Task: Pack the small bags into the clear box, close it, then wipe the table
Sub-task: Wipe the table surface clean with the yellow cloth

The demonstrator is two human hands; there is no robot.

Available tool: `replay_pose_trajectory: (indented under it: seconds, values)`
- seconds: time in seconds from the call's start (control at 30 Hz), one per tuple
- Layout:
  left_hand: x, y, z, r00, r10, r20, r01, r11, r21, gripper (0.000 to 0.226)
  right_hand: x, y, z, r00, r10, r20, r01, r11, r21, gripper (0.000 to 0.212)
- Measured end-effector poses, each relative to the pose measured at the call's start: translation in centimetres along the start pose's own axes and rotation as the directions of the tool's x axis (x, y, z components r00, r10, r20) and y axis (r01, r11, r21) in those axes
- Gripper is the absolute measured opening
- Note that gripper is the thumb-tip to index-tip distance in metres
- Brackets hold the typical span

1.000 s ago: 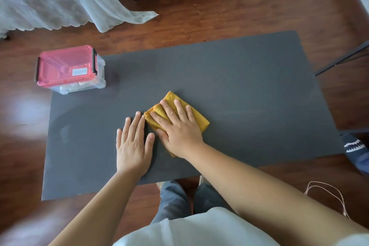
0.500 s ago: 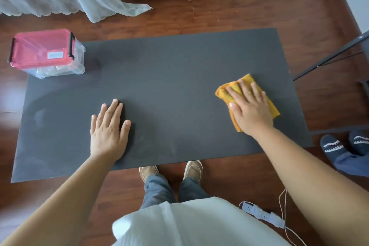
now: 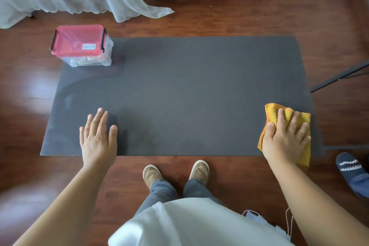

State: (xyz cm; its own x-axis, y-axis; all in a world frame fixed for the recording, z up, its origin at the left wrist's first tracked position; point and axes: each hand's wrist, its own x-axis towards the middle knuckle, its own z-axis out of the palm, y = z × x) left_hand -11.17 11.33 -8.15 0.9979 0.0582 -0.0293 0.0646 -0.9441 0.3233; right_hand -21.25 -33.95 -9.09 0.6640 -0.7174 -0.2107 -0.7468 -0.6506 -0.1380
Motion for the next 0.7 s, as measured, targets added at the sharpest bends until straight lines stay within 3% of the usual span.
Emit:
replay_pose_trajectory:
  seconds: [0.1, 0.27, 0.47, 0.7]
  values:
    - [-0.9, -3.2, -0.8, 0.996, -0.083, -0.023, 0.083, 0.997, 0.000, 0.059, -2.9, -3.1, 1.0, 0.997, -0.073, 0.027, 0.074, 0.996, -0.039, 0.057]
    - [-1.1, -8.3, -1.7, 0.975, -0.222, -0.026, 0.222, 0.975, -0.003, 0.061, -7.7, -10.2, 2.9, 0.920, -0.386, 0.069, 0.391, 0.917, -0.077, 0.061]
    - [-0.5, -12.7, -2.0, 0.972, -0.235, 0.010, 0.235, 0.972, -0.013, 0.062, -13.0, -18.9, 5.6, 0.651, -0.740, 0.170, 0.759, 0.642, -0.111, 0.061]
    - [0.1, -15.5, -3.2, 0.967, -0.241, 0.079, 0.252, 0.947, -0.197, 0.061, -18.7, -29.1, 8.0, 0.340, -0.891, 0.302, 0.939, 0.339, -0.059, 0.062]
